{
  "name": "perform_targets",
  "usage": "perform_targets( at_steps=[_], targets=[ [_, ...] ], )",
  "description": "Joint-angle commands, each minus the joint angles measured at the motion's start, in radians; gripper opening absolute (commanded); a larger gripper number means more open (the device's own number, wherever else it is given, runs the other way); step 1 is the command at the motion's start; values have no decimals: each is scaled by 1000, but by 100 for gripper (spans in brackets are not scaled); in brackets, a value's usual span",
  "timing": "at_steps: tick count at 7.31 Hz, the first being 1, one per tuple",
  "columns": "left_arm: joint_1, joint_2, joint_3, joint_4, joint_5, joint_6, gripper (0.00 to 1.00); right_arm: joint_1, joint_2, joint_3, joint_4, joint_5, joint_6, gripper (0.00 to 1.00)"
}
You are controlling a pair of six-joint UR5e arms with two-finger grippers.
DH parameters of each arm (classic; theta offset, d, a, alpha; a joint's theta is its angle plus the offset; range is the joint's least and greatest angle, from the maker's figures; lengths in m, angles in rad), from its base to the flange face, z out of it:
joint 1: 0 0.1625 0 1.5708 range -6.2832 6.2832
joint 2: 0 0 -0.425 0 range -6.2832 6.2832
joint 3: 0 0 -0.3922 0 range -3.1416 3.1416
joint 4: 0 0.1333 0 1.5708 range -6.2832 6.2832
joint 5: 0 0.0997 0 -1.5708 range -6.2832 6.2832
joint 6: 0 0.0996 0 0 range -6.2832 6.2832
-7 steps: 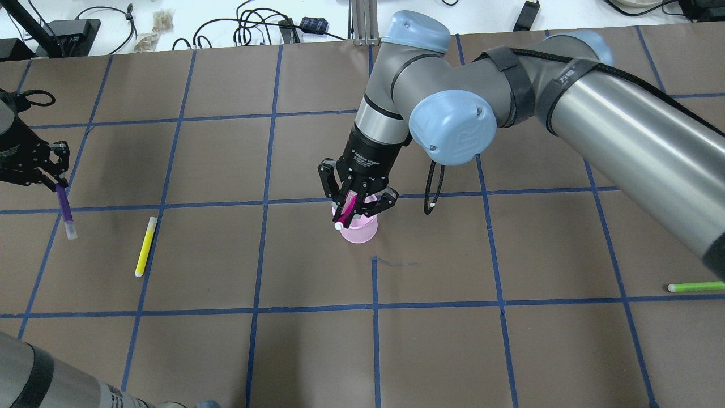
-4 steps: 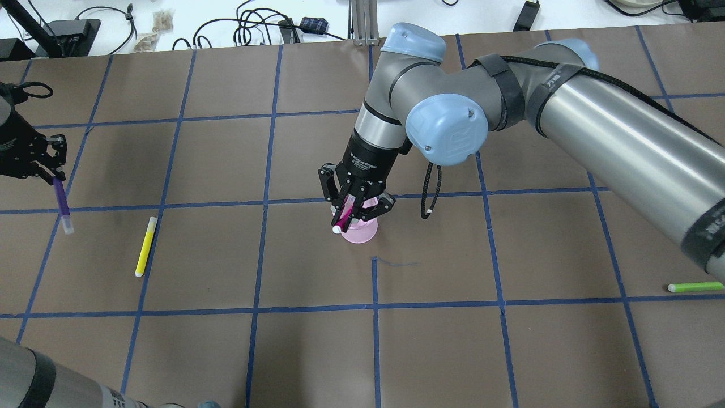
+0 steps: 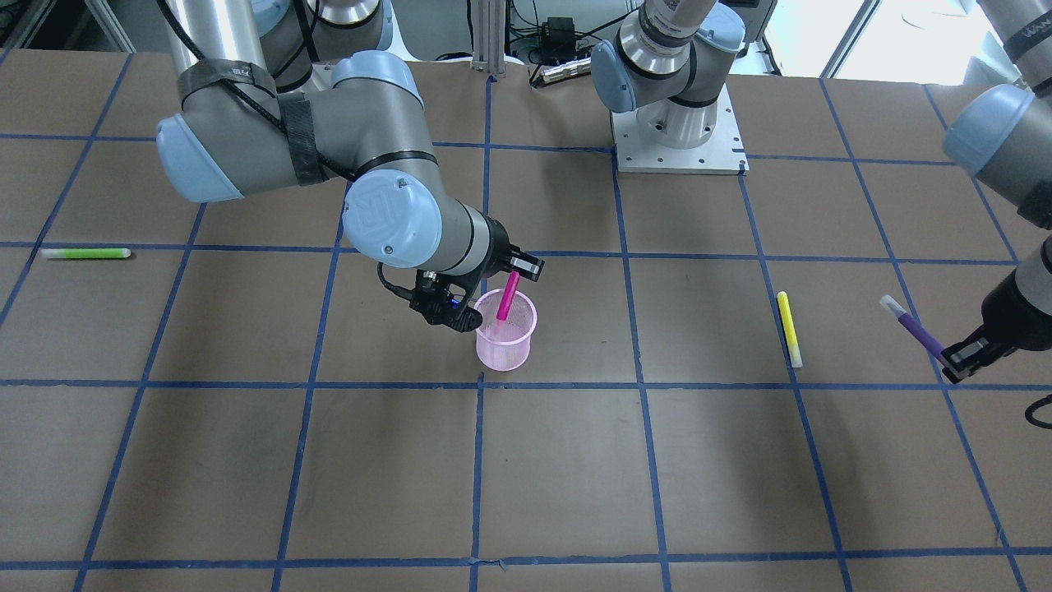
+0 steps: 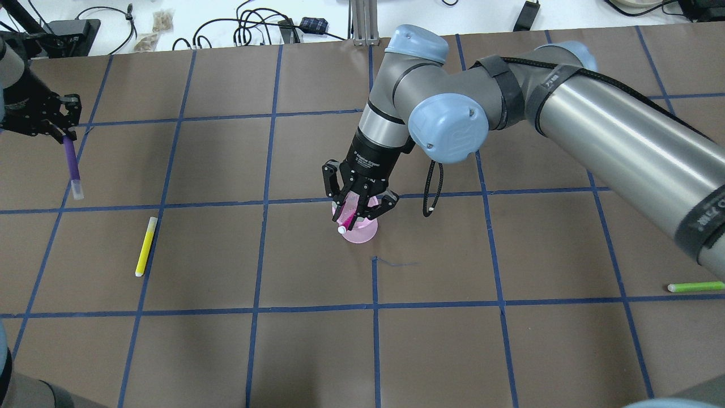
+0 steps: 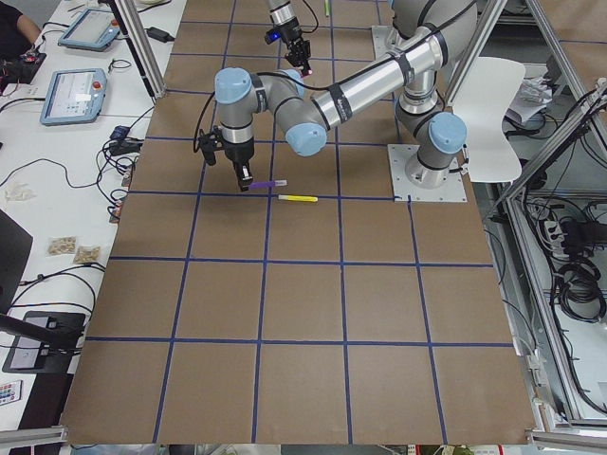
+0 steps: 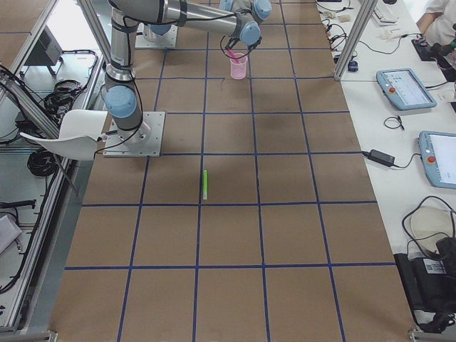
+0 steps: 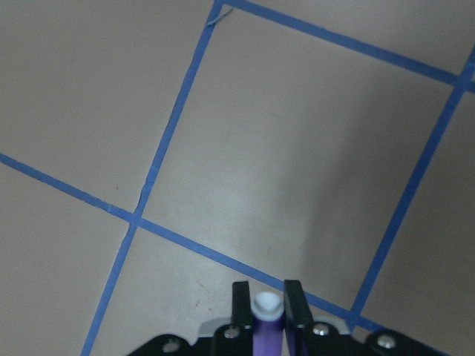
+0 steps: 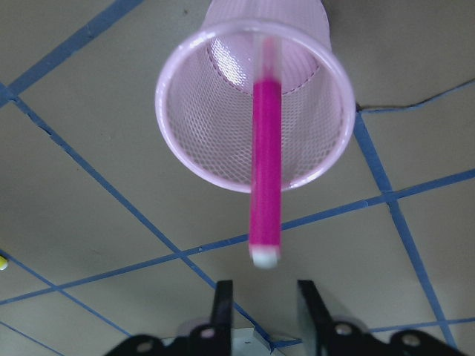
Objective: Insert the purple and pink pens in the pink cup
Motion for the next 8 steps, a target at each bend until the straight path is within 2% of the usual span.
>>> perform_targets(
  at_steps=[1, 2, 3, 5, 6, 7, 8],
  targets=[
    [-73, 34, 2, 22, 2, -12, 0, -17, -3, -14, -19, -23, -22, 100],
    [-102, 59, 2, 20, 6, -45, 0, -53, -9, -48, -8, -44, -64, 100],
    [-142, 83, 0, 20, 5, -84, 0, -102, -19, -92, 19, -115, -144, 100],
    [-284, 103, -10, 22, 20, -247, 0, -196, -84, -108, 102, -450, -447, 100],
    [-373, 111, -17, 46, 67, -338, 0, -269, -122, -105, 140, -509, -591, 100],
    [-464, 96, -21, 78, 103, -398, 0, -332, -168, -97, 131, -511, -726, 100],
    [-542, 79, -26, 119, 126, -499, 0, -345, -208, -85, 119, -508, -791, 99]
  ],
)
